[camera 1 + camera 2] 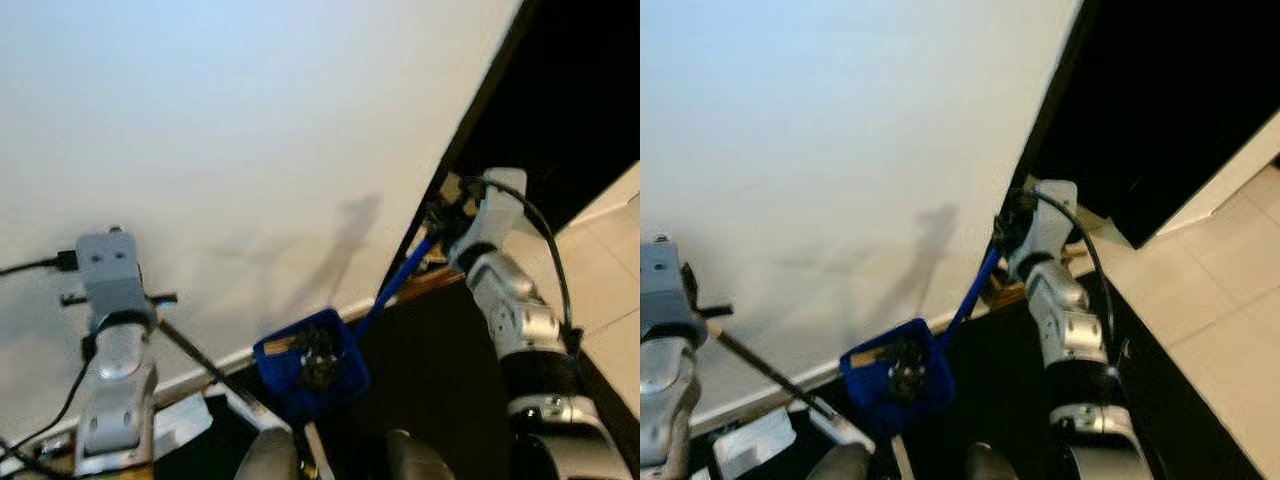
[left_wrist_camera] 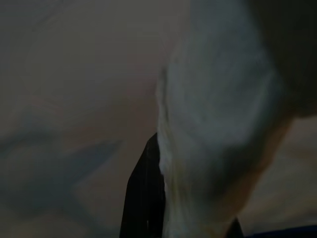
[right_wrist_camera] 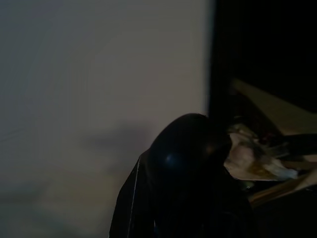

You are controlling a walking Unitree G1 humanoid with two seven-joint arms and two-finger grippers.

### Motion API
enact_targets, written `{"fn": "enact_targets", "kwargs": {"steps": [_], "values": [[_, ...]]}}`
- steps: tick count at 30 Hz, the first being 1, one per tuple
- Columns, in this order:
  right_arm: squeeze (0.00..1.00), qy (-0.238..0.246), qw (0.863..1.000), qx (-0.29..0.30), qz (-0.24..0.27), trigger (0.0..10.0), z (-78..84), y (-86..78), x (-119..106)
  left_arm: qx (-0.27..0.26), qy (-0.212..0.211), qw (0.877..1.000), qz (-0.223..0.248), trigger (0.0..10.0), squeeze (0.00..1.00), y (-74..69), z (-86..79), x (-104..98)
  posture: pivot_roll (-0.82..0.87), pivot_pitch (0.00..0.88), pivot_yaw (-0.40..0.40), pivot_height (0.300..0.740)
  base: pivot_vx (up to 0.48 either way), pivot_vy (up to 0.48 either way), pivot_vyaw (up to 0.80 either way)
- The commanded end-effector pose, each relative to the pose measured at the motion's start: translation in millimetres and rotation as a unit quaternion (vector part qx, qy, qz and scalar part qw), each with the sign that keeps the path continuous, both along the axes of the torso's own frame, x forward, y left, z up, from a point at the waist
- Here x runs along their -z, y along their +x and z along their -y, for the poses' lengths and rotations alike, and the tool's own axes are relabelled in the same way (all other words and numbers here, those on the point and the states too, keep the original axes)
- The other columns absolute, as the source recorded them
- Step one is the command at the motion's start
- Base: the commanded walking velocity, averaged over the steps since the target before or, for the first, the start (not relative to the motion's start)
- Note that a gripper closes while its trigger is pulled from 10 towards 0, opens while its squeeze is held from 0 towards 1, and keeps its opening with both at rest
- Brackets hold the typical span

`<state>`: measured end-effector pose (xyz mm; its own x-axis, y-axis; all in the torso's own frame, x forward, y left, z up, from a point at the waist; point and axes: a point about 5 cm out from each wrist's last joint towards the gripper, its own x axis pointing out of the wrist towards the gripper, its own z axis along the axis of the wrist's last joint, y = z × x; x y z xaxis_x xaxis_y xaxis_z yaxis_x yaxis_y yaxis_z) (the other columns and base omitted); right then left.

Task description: Sweep floor

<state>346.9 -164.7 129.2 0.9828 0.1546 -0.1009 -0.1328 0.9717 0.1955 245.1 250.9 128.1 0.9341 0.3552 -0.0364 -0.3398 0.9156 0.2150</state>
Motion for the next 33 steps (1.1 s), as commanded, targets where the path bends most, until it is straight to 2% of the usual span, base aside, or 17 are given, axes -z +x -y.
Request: {"fn": "enact_targets", "kwargs": {"steps": [1, 20, 33], "values": [[0.00, 0.013, 1.000, 0.004, 0.014, 10.0, 1.2, 0.8, -5.5, -0.004, 0.001, 1.000, 0.001, 10.0, 0.00, -2.4, -2.4, 0.0, 0.18, 0.090, -0.040, 0.740, 0.322, -0.352, 0.00], [0.00, 0.014, 1.000, 0.004, 0.009, 10.0, 1.4, -0.3, -2.4, -0.006, -0.001, 1.000, -0.002, 10.0, 0.00, -3.0, -2.1, 1.0, 0.18, 0.096, -0.039, 0.740, 0.338, -0.336, 0.00], [0.00, 0.014, 1.000, 0.004, 0.008, 10.0, 1.4, -0.7, -1.8, -0.007, -0.001, 1.000, -0.003, 10.0, 0.00, -2.9, -2.2, 1.3, 0.18, 0.101, -0.038, 0.740, 0.438, 0.000, 0.00]]}}
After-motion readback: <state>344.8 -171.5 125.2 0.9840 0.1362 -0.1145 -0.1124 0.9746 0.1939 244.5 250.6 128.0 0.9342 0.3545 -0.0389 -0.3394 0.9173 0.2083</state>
